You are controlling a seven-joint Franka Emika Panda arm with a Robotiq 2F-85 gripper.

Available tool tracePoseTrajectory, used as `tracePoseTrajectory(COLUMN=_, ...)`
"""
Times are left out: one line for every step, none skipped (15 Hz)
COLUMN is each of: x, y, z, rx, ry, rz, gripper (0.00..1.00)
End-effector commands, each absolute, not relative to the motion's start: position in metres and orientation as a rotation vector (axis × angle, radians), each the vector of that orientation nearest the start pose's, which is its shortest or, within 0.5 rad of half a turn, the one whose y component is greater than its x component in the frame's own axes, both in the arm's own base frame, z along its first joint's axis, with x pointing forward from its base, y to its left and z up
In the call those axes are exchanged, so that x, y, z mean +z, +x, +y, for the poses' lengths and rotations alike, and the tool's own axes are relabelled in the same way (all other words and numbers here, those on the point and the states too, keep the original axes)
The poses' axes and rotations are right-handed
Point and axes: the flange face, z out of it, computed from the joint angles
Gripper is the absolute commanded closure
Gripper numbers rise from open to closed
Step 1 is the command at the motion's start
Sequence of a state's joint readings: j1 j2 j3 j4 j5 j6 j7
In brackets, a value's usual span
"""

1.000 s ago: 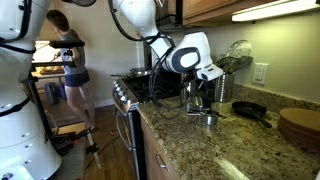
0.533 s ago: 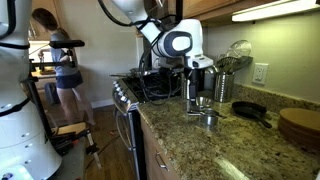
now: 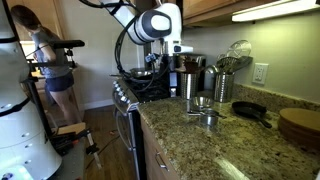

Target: Stack the pots set on the counter

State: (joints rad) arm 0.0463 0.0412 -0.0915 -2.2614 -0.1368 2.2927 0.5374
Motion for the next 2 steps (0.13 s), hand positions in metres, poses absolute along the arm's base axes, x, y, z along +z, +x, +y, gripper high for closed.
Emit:
tracePoseTrajectory(x=0.3475, y=0.5138, z=-0.0214, rx=-0.024, ry=-3.159, rz=0.756, gripper=0.00)
tracePoseTrajectory(x=0.3509, y=0.5067, z=-0.0180, rx=-0.028, ry=-3.164, rz=0.736, gripper=0.00)
